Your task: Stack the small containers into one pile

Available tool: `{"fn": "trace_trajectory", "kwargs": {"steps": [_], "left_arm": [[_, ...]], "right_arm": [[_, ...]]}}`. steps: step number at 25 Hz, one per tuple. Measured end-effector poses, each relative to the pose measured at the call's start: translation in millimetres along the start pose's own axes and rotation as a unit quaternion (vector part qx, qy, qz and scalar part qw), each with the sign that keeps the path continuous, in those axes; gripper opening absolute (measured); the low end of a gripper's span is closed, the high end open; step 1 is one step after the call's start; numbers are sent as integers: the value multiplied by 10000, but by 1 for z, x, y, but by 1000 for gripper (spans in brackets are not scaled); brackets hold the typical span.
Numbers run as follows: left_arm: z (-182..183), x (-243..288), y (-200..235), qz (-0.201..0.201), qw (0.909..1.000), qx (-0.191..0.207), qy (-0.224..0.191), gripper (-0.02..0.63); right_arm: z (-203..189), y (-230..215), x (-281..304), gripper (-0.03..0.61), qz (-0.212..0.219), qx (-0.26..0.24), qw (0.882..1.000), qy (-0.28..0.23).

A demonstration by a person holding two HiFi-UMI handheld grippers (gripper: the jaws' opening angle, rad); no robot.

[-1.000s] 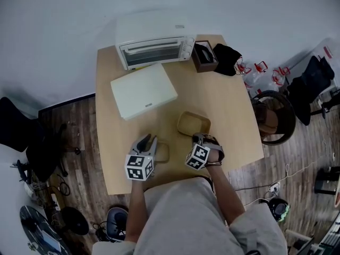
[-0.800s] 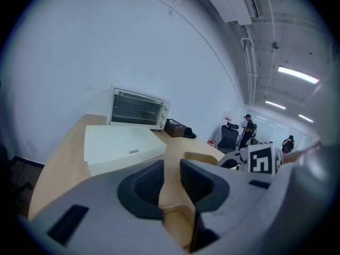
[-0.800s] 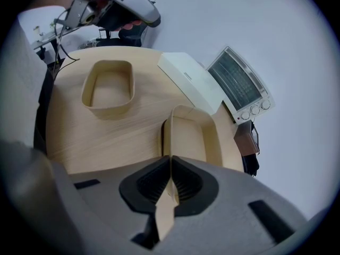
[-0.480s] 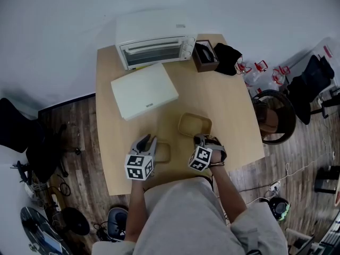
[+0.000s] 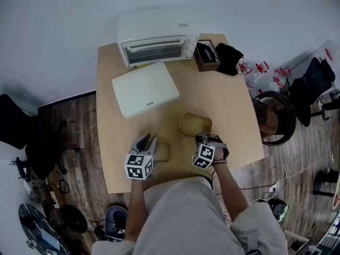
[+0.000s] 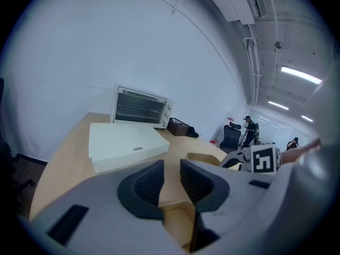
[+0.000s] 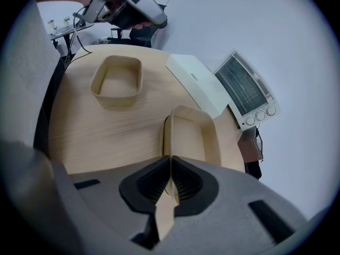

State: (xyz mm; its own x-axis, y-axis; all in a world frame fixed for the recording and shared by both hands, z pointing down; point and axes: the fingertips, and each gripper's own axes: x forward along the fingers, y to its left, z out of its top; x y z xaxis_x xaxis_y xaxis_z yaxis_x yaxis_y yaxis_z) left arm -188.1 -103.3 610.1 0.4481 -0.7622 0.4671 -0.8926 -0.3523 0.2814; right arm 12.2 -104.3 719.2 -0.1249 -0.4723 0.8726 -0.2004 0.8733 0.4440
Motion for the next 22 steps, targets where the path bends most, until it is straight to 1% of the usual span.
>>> {"fn": "trace_trajectory", "kwargs": {"steps": [8, 19, 20, 22], "left_arm": [[-3, -3, 3, 76, 10000, -46, -5, 90], [0, 1, 5, 54, 10000, -46, -3, 89], [0, 2, 5, 50, 10000, -45, -3, 91], [0, 2, 7, 52, 10000, -53, -4, 91]], "right_arm": [[-1, 5, 10, 20, 124, 91, 9999, -49], [-4, 7, 20, 21, 475, 248, 9986, -29], [-4, 7, 19, 24, 483, 272, 9985, -30], [-3, 8, 16, 55, 507, 339, 9981, -26]]}}
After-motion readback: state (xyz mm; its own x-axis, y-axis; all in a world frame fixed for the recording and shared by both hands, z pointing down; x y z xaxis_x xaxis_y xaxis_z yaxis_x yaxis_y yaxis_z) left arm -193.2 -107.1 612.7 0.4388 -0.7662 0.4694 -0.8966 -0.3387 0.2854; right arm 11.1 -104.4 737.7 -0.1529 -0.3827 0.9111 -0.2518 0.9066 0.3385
